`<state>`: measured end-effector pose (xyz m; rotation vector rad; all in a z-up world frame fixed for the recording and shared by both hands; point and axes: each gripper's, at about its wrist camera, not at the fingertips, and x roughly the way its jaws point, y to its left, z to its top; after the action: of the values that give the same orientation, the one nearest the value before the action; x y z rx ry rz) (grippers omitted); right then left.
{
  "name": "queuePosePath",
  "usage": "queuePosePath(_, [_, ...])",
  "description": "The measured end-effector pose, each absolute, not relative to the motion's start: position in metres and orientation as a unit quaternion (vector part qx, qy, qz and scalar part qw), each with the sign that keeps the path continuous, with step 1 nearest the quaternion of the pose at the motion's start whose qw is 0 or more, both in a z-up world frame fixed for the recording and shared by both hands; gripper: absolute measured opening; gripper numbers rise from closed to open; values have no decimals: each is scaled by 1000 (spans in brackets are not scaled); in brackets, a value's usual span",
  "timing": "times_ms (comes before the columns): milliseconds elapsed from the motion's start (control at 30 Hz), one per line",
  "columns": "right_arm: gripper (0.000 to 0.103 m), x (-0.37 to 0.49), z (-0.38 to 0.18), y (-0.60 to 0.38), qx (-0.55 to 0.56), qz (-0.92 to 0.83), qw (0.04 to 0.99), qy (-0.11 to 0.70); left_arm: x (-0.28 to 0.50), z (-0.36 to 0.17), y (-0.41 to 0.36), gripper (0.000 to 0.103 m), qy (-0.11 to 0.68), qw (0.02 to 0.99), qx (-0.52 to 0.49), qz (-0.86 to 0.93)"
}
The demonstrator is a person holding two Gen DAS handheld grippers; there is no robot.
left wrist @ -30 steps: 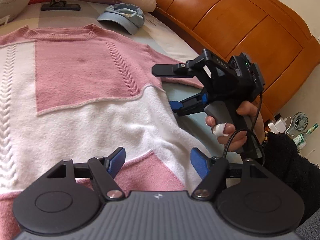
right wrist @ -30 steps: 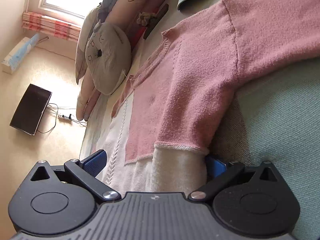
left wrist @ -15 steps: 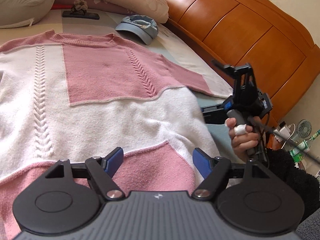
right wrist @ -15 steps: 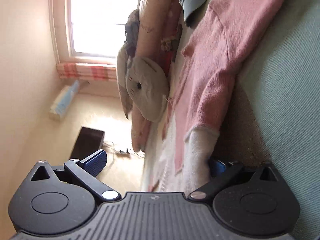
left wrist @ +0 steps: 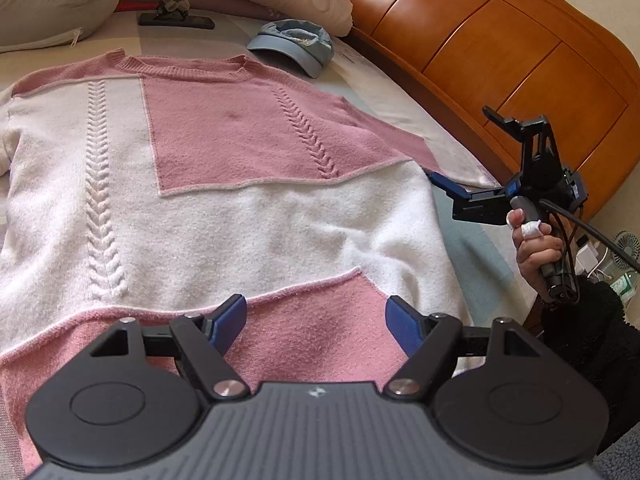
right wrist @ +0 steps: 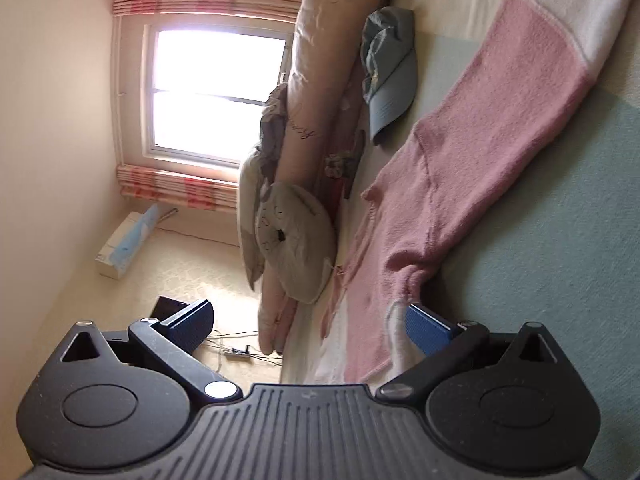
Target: Fold clothes
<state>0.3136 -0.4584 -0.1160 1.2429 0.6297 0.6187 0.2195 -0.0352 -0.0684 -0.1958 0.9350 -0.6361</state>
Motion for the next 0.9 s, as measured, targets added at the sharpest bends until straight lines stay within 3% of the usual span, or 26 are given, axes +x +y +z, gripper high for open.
queuePosePath(300, [103, 336, -83, -408, 479, 322, 756, 309, 222, -75, -35, 76, 450, 839, -87, -293])
queuePosePath(467, [102, 348, -112, -388, 416, 246, 775, 407, 223, -82, -30, 76, 461, 841, -79, -272])
queuePosePath(700, [99, 301, -115, -411, 385, 249, 788, 410, 220, -84, -17, 77, 461, 844, -74, -264])
queuePosePath(900, [103, 261, -97, -415, 366, 229, 796, 424, 207, -76, -19, 77, 456, 850, -63, -256])
